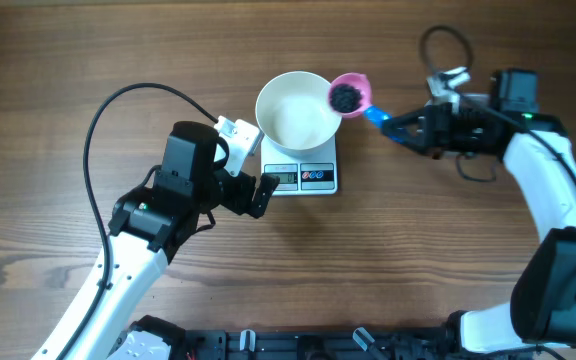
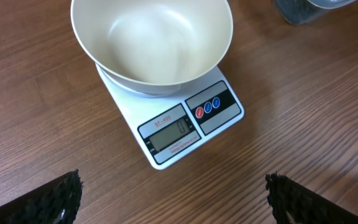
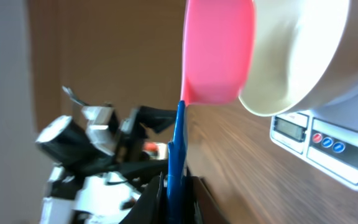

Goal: Scoop item into bowl and weigh 150g on scale
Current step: 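Carry the filled scoop left over the white bowl with the right gripper, then tip the scoop to pour the beans into the white bowl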

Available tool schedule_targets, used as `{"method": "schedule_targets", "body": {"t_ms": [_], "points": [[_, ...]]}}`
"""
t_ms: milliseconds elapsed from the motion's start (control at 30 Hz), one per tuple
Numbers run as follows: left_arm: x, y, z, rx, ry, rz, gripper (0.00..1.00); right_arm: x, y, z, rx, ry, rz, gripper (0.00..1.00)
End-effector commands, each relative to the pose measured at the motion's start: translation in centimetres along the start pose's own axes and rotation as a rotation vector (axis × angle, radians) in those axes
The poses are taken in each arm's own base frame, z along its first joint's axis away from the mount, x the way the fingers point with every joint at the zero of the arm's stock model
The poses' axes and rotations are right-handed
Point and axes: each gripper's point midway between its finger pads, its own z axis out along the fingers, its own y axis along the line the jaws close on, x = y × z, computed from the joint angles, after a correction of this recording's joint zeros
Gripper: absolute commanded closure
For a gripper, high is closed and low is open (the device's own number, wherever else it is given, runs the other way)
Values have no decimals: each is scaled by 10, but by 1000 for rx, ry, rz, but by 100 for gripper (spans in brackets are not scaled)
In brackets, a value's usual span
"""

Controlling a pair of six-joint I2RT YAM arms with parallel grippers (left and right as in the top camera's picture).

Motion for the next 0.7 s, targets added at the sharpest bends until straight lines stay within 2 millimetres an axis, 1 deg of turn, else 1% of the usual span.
{"method": "schedule_targets", "body": {"t_ms": [0,100,167,300,400,467,667], "points": [[4,-2,3,12,13,14,0,2,-7,25,124,29,-33,96],[4,-2,3,12,13,14,0,-3,2,36,194,19,-121,96],[3,-2,3,12,13,14,0,-8,7,40,252,-6,-178,96],[3,-2,3,12,13,14,0,-13,15,47,296,-32,-274,96],[4,-2,3,12,13,14,0,-15,10,54,362,-43,-319,96],[3,-2,3,11,13,14,0,-12,10,61,378,-16,-424,96],[3,-2,3,11,13,14,0,-14,1,72,484,0,-600,96]]}}
